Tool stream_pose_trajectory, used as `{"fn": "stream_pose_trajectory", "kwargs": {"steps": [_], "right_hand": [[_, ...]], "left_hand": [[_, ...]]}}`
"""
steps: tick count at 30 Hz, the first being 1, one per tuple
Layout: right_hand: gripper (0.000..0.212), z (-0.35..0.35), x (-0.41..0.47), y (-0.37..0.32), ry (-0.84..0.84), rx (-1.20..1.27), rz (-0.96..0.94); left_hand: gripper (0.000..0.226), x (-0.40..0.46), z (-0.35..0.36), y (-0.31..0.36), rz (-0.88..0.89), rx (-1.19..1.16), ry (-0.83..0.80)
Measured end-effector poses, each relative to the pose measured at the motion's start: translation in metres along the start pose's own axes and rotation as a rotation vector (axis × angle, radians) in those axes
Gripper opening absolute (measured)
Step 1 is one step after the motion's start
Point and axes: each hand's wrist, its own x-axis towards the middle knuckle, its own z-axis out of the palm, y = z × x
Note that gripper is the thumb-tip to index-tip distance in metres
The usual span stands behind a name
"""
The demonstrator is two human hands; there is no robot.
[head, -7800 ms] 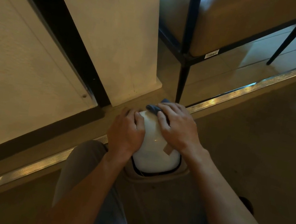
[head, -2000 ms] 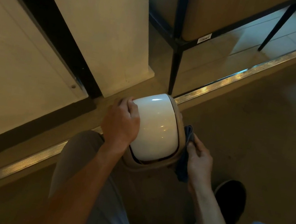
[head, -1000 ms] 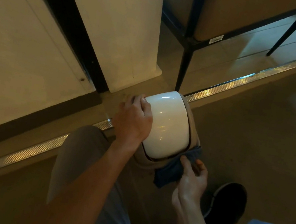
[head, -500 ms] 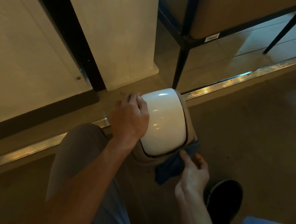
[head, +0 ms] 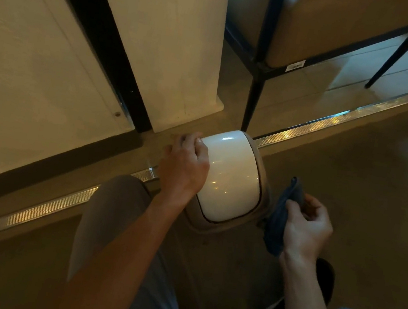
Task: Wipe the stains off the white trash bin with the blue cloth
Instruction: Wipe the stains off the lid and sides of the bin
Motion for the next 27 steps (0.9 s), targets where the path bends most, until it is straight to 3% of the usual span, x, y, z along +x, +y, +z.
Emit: {"fn": "stream_pose_trajectory", "kwargs": {"steps": [4,8,11,16,21,27], "right_hand": [[0.029,-0.015,-0.002,-0.027,-0.133,0.119,-0.052],[0.031,-0.023,-0.004,-0.055,-0.425,0.248,-0.026],[0.044,-0.026,0.0,-0.072,-0.676,0.383,0.001],[0.055,-0.014,0.001,-0.088,-1.026,0.584,0.111],[0.05,0.003,-0.005,-0.087,-1.166,0.621,0.224],[0.039,0.019,-0.006,-0.089,-1.2,0.412,0.206]], "left_hand": [[0.038,0.003,-0.009,0.007,0.082,0.027,0.026],[0.037,-0.007,-0.02,0.029,0.264,-0.056,0.085],[0.035,-0.027,-0.026,0.047,0.305,-0.241,-0.056],[0.045,-0.063,-0.038,0.066,0.222,-0.613,-0.333],[0.032,-0.073,-0.044,0.062,0.161,-0.68,-0.187],[0.021,-0.075,-0.057,0.049,0.108,-0.777,-0.154]]}}
